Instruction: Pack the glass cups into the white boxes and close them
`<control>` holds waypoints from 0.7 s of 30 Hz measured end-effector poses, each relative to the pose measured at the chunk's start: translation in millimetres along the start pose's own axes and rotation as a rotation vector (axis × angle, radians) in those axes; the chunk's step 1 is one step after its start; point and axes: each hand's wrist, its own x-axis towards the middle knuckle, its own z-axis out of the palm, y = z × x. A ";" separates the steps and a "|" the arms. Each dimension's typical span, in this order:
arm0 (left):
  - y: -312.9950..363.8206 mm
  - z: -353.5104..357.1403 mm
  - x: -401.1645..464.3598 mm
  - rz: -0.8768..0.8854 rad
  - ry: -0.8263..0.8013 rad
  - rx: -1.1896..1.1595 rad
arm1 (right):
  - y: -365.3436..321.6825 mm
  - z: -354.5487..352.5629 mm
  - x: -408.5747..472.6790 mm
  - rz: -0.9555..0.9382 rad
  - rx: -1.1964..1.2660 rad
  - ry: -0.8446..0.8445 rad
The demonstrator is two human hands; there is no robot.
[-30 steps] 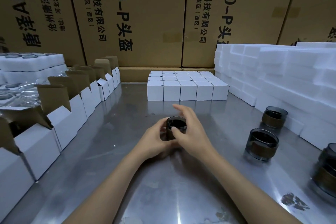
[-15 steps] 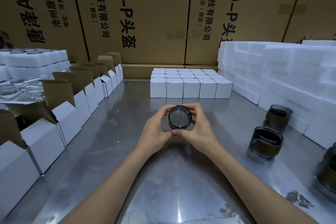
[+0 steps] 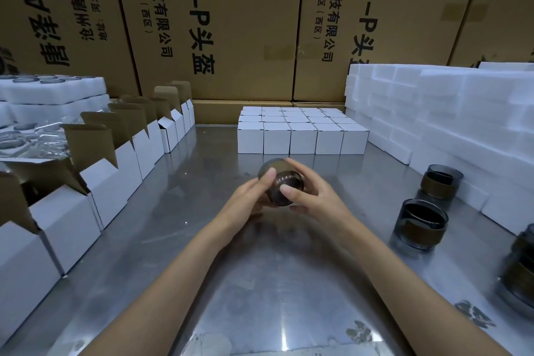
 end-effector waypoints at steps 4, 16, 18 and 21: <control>0.6 2.6 2.0 -0.101 0.017 0.069 | -1.1 1.0 -2.8 0.042 0.058 0.077; -1.7 -0.3 -2.9 0.025 -0.115 -0.015 | 7.4 1.8 1.8 -0.171 -0.064 0.165; -2.7 -0.1 -4.1 0.095 -0.123 0.044 | 8.6 0.4 3.0 -0.226 -0.122 0.178; -0.2 1.4 -7.9 0.179 0.003 0.248 | 9.5 -1.0 3.3 -0.271 -0.177 0.176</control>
